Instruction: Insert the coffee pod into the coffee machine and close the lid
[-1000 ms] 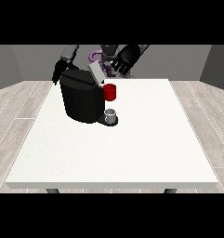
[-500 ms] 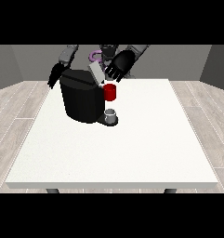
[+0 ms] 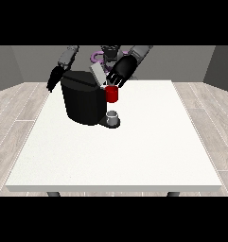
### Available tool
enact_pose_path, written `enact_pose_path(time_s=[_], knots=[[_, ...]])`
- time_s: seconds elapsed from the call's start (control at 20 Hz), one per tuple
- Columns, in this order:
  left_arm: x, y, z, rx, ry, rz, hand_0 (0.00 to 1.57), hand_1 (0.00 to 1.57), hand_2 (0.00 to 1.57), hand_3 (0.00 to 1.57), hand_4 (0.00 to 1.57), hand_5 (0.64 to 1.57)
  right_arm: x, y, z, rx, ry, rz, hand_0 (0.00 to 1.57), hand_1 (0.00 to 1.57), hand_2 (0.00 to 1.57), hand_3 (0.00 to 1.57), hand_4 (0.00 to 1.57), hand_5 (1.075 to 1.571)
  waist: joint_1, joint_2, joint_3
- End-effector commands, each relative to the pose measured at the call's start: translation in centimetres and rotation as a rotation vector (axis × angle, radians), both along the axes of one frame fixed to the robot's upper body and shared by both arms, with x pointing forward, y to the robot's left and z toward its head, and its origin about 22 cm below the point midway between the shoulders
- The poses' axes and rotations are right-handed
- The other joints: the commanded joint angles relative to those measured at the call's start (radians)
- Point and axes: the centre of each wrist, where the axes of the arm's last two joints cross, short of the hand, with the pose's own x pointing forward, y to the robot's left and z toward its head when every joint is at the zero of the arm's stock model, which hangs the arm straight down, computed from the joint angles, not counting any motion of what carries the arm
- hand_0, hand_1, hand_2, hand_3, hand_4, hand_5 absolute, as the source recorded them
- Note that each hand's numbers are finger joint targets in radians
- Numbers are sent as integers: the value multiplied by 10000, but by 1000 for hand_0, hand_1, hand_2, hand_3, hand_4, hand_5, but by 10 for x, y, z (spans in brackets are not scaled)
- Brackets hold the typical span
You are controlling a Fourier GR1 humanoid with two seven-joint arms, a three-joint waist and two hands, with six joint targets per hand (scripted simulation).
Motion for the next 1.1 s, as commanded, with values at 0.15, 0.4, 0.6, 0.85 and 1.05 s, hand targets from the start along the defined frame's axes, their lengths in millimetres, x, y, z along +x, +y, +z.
enact_pose_path(time_s=[0.15,0.4,0.6,0.85,1.05], knots=[[2,-11,-8,-51,190,-309,1187,1187,1230,1196,441,1571,-4,-4,-14,81,27,-249,0,0,0,0,36,1571,91,-36,0],[1,-10,11,67,-265,-389,1166,1166,1233,1193,421,1571,6,-13,-2,-95,-394,-483,0,0,0,0,0,1571,185,285,1],[0,18,18,-160,-532,115,1227,1227,1258,1198,406,1571,0,15,6,-119,-246,68,0,0,0,0,104,1571,-225,372,-5],[2,4,18,-37,-483,45,1212,1212,1245,1199,352,1571,1,-1,0,-43,-261,58,0,0,0,0,0,1571,-235,258,0],[2,0,12,-39,-1288,-66,1189,1189,1207,1172,362,1571,8,6,14,-129,-643,-28,0,0,0,0,0,1571,-108,647,-3]])
